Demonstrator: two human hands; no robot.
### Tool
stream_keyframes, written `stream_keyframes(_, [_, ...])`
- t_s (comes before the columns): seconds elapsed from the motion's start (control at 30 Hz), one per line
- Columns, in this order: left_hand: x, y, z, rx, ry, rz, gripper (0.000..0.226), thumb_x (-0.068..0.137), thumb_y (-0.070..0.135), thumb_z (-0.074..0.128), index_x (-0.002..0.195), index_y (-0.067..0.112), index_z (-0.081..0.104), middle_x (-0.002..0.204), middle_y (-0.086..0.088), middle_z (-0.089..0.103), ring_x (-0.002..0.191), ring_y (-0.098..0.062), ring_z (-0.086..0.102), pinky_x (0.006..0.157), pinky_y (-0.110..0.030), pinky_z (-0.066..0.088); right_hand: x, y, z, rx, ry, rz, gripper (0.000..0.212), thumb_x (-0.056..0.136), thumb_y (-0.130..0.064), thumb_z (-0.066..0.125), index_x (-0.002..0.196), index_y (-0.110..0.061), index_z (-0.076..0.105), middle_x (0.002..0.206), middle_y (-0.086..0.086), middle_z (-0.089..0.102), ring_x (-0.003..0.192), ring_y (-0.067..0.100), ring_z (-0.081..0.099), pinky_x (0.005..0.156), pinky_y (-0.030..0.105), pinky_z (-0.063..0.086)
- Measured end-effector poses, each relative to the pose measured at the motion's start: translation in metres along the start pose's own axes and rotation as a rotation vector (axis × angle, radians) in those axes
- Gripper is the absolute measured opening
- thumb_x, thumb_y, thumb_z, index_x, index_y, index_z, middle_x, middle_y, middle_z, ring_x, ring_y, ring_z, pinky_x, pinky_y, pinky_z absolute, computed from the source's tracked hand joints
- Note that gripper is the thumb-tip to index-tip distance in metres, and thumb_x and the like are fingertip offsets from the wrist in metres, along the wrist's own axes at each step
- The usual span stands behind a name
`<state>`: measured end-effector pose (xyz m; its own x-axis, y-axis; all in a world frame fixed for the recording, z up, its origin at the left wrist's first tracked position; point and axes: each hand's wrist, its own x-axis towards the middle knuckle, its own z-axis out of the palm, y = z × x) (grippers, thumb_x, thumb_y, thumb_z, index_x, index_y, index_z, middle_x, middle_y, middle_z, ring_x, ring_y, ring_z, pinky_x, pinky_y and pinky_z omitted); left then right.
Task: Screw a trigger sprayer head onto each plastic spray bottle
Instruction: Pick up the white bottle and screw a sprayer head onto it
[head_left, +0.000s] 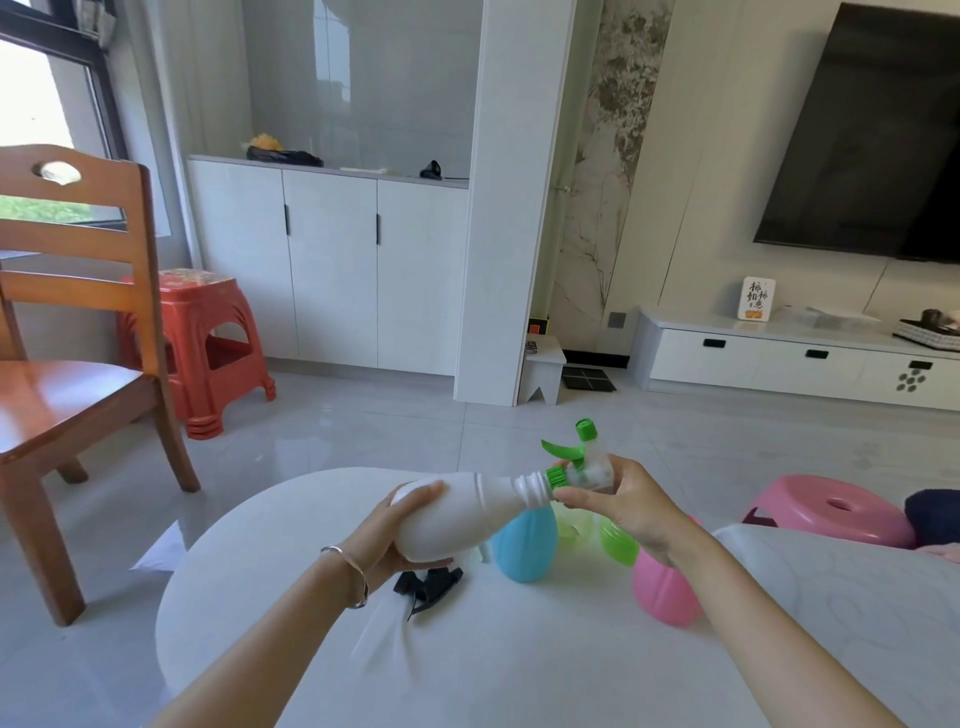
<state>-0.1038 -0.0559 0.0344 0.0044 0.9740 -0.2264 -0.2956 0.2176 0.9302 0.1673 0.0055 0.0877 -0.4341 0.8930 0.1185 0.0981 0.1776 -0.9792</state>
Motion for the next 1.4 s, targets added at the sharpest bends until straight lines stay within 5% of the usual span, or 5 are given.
stream_keyframes(0.37, [0.005, 0.010, -0.002, 0.007, -0.131, 0.015, 0.084, 0.052, 0.050, 0.086, 0.120, 0.013, 0.054, 0.105, -0.010, 0.073, 0.097, -0.024, 0.070, 0.075, -0.031, 0.058, 0.004, 0.011, 0.008, 0.237, 0.154, 0.061, 0.039, 0.046, -0.032, 0.085, 0.078, -0.012, 0.076, 0.082, 0.004, 0.077, 0.076, 0.014, 0.073, 0.066, 0.017, 0.055])
stream_keyframes(0.53, [0.001, 0.014, -0.001, 0.202, -0.087, -0.138, 0.085, 0.060, 0.080, 0.048, 0.119, 0.018, 0.053, 0.088, -0.016, 0.068, 0.065, -0.022, 0.067, 0.058, -0.031, 0.056, 0.005, 0.010, 0.008, 0.271, 0.160, 0.059, 0.037, 0.047, -0.030, 0.084, 0.078, -0.011, 0.075, 0.080, 0.005, 0.076, 0.075, 0.014, 0.073, 0.066, 0.018, 0.056])
stream_keyframes(0.7, [0.002, 0.011, -0.004, 0.108, -0.128, 0.000, 0.080, 0.059, 0.057, 0.078, 0.126, 0.026, 0.047, 0.125, -0.012, 0.058, 0.102, -0.025, 0.067, 0.078, -0.035, 0.058, 0.006, 0.014, 0.008, 0.276, 0.193, 0.087, 0.039, 0.053, -0.026, 0.082, 0.084, -0.007, 0.072, 0.079, 0.005, 0.076, 0.074, 0.014, 0.072, 0.067, 0.019, 0.056])
stream_keyframes(0.93, [0.002, 0.009, -0.005, 0.267, -0.074, 0.189, 0.084, 0.054, 0.045, 0.086, 0.126, 0.034, 0.045, 0.128, -0.010, 0.053, 0.108, -0.024, 0.063, 0.083, -0.038, 0.057, 0.009, 0.018, 0.014, 0.308, 0.225, 0.114, 0.041, 0.044, -0.033, 0.085, 0.077, -0.009, 0.075, 0.079, 0.007, 0.076, 0.074, 0.015, 0.072, 0.068, 0.021, 0.058])
stream_keyframes(1.4, [-0.006, 0.013, -0.006, 0.105, -0.109, 0.001, 0.069, 0.063, 0.058, 0.075, 0.121, 0.032, 0.049, 0.124, -0.011, 0.055, 0.103, -0.029, 0.066, 0.075, -0.042, 0.059, 0.009, 0.015, 0.021, 0.350, 0.186, 0.157, 0.033, 0.051, -0.027, 0.083, 0.077, -0.008, 0.074, 0.080, 0.010, 0.075, 0.072, 0.017, 0.071, 0.074, 0.023, 0.059])
